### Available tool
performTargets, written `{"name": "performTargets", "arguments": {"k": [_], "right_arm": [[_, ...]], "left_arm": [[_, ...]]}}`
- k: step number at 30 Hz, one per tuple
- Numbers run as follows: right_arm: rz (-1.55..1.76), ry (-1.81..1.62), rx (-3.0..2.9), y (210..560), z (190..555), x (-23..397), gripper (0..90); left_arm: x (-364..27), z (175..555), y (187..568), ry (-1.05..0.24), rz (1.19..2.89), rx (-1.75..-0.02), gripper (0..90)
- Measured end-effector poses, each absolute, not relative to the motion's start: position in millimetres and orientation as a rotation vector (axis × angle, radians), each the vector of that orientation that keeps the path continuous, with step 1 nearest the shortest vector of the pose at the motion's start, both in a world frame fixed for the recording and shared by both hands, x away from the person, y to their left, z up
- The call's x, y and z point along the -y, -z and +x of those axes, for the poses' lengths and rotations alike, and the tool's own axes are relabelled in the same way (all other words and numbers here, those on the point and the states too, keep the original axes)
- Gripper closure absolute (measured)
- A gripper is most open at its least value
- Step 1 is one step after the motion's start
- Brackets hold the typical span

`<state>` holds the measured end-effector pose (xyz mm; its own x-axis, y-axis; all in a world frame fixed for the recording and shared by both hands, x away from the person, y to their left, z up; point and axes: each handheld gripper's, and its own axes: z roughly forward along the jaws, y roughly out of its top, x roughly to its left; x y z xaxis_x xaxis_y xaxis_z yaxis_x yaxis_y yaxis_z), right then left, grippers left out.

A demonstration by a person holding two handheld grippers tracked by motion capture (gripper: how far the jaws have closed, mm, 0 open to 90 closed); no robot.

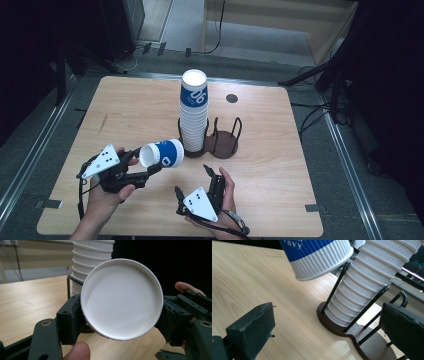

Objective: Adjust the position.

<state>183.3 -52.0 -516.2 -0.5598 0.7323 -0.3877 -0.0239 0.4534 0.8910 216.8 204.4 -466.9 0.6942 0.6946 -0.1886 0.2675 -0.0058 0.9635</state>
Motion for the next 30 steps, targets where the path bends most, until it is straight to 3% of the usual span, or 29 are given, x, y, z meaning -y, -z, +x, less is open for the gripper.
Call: {"name": "performTargets", "arguments": {"k": [16,28,30], "right_arm": [[0.820,-1.398,-1.911,503.4,175.2,55.0,0.6],[1.090,-1.539,-1.914,492.4,177.5,55.9,15.2],[1.173,-1.563,-1.883,488.6,178.8,56.3,11.2]], "left_arm": [[-205.7,212.9,477.4,-0.470,1.477,-0.813,29.6],[-206.2,213.7,489.8,-0.496,1.402,-0.795,29.6],[-205.4,213.4,490.2,-0.495,1.401,-0.789,29.7]]}}
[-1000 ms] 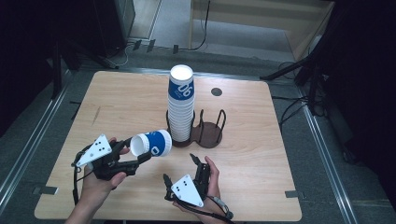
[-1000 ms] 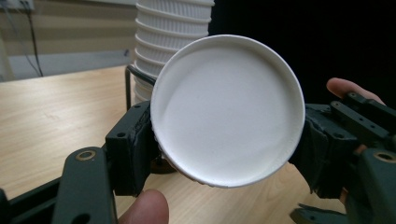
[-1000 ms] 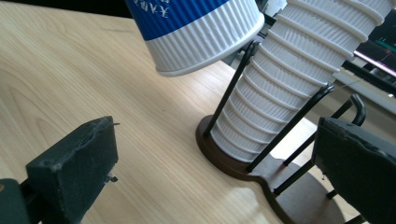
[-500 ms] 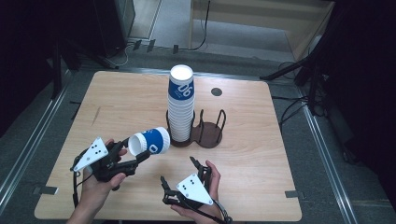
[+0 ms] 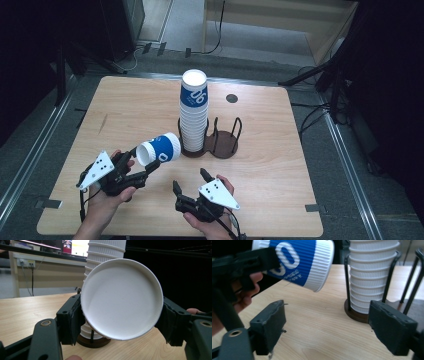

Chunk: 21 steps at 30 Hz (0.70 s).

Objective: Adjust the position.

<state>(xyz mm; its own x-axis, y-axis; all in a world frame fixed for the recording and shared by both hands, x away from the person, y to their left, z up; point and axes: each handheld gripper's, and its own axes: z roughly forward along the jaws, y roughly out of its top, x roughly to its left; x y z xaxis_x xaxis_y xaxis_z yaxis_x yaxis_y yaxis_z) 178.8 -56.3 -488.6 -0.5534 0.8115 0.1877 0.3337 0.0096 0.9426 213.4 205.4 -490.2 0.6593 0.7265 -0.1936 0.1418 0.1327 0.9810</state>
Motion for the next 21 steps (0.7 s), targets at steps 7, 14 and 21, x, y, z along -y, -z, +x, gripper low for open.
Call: {"name": "performTargets", "arguments": {"k": [7,14,21], "right_arm": [[1.355,-1.614,-1.849,482.7,180.1,47.5,5.8],[1.502,-1.715,-1.723,482.7,182.3,41.7,4.3],[1.763,-1.889,-1.546,476.7,185.9,46.4,4.3]], "left_arm": [[-203.3,212.9,492.0,-0.500,1.389,-0.776,29.6],[-202.2,214.0,496.1,-0.507,1.370,-0.768,29.6],[-200.5,214.2,498.1,-0.509,1.371,-0.764,29.6]]}}
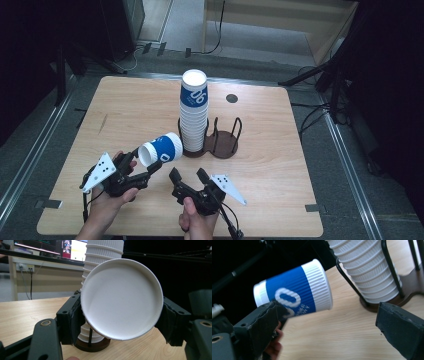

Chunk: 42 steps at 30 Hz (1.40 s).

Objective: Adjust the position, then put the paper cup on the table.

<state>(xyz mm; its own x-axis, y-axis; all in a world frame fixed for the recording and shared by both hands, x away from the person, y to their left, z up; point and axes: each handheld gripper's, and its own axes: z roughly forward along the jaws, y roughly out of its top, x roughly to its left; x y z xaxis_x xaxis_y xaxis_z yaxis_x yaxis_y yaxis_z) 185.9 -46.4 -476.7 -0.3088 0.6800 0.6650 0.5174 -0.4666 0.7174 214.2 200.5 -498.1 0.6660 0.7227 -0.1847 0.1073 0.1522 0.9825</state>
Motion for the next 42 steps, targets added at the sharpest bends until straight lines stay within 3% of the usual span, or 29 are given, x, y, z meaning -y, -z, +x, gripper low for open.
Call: {"name": "performTargets", "arguments": {"k": [22,42], "right_arm": [[2.520,-2.337,-1.137,480.7,209.7,36.7,4.4],[2.679,-2.396,-1.003,486.6,223.7,32.8,3.2]], "left_arm": [[-188.7,211.1,500.9,-0.516,1.373,-0.711,29.6],[-184.9,207.4,500.4,-0.499,1.372,-0.675,29.6]]}}
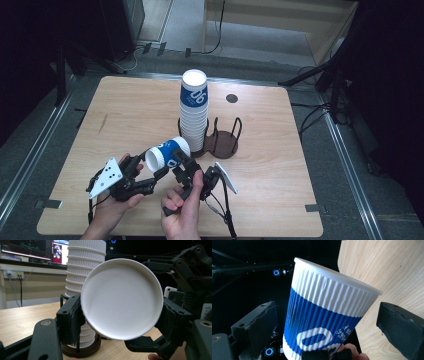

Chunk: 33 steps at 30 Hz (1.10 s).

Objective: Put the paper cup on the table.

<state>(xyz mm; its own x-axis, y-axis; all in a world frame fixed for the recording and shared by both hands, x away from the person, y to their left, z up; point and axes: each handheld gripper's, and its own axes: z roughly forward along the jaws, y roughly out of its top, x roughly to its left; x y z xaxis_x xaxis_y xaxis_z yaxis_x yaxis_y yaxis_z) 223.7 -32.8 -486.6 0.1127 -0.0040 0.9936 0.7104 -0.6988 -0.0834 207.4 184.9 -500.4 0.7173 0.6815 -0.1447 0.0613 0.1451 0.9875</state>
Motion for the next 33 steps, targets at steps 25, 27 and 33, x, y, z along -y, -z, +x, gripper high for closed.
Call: {"name": "performTargets", "arguments": {"k": [25,27,33], "right_arm": [[-1.784,1.579,0.596,495.0,243.3,30.3,3.3],[-1.784,1.574,0.602,495.5,243.6,29.4,4.0],[-1.777,1.572,0.583,497.6,244.3,28.4,6.8]], "left_arm": [[-180.3,205.7,500.3,-0.475,1.383,-0.634,29.6],[-180.8,205.8,500.5,-0.477,1.384,-0.636,29.6],[-182.0,205.3,500.2,-0.480,1.390,-0.637,29.6]]}}
